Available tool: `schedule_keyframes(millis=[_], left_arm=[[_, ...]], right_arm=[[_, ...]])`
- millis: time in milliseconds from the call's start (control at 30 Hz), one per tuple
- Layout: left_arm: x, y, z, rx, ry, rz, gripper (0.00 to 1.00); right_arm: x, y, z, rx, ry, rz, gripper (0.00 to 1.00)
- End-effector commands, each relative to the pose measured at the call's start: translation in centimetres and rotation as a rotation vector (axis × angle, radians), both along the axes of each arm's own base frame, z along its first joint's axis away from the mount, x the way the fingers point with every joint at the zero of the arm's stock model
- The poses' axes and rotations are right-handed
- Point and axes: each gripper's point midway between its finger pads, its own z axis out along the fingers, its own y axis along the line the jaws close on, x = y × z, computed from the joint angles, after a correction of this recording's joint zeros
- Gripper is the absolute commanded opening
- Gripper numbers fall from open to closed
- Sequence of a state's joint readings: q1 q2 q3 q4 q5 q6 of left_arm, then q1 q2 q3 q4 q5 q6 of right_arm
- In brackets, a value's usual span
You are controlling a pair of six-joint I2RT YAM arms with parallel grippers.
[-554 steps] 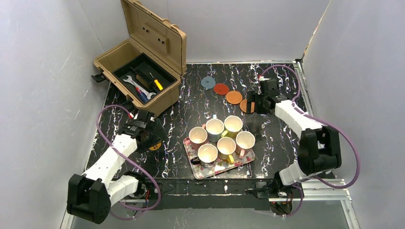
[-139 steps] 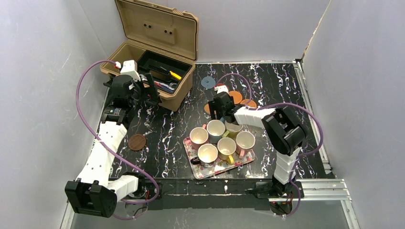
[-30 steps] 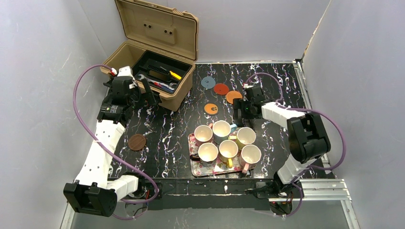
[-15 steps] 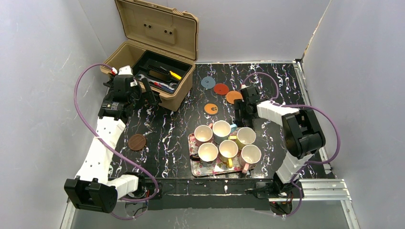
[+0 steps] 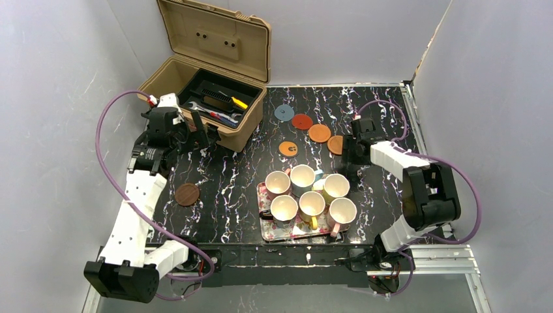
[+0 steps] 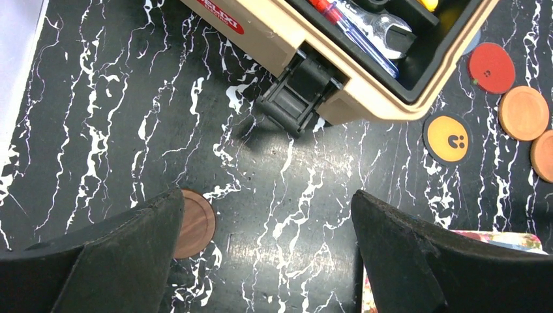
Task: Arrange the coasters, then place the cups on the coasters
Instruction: Move the coaster to the center of the board.
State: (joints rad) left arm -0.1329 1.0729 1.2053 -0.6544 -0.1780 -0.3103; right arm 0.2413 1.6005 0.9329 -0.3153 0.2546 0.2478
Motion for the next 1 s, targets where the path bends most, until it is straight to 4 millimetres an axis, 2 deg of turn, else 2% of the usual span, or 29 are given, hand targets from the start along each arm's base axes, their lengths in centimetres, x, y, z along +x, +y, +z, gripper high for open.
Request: schedule_keyframes(millis=[0, 167, 333, 433, 600, 733, 833, 967], left_arm=[[-2.2, 0.0, 0.1, -0.001, 0.028, -0.029, 0.98], [-3.7, -0.6, 0.3, -0.033, 0.025, -0.052, 0.98], [-4.5, -2.9, -1.0, -0.134, 0.100, -0.129, 0.98], [-4.9, -4.2, -1.3, -0.205, 0.092, -0.170, 0.98], [-5.2, -6.2, -2.0, -0.276, 0.132, -0.255, 0.96], [-4.6, -6.5, -2.6, -0.264, 0.123, -0.290, 0.94], [-4.2, -6.3, -2.9, -0.230, 0.111, -0.313, 0.94], [-3.9, -6.0, -4.5, -0.184, 0.118, -0.334, 0.93]], right_arm=[[-0.1, 0.3, 2.2, 0.030, -0.053, 0.002, 0.71], [-0.5, 0.8, 4.8, 0.065, -0.113, 0.031, 0.71], [-1.6, 3.2, 7.4, 0.193, -0.159, 0.146, 0.78], [-2.9, 4.2, 8.1, 0.242, -0.140, 0.204, 0.81], [-4.4, 4.3, 9.9, 0.255, -0.152, 0.237, 0.87], [-4.2, 4.9, 11.9, 0.275, -0.162, 0.274, 0.91], [-3.6, 5.6, 12.4, 0.297, -0.149, 0.286, 0.91], [-2.0, 6.9, 12.5, 0.334, -0.118, 0.298, 0.90]])
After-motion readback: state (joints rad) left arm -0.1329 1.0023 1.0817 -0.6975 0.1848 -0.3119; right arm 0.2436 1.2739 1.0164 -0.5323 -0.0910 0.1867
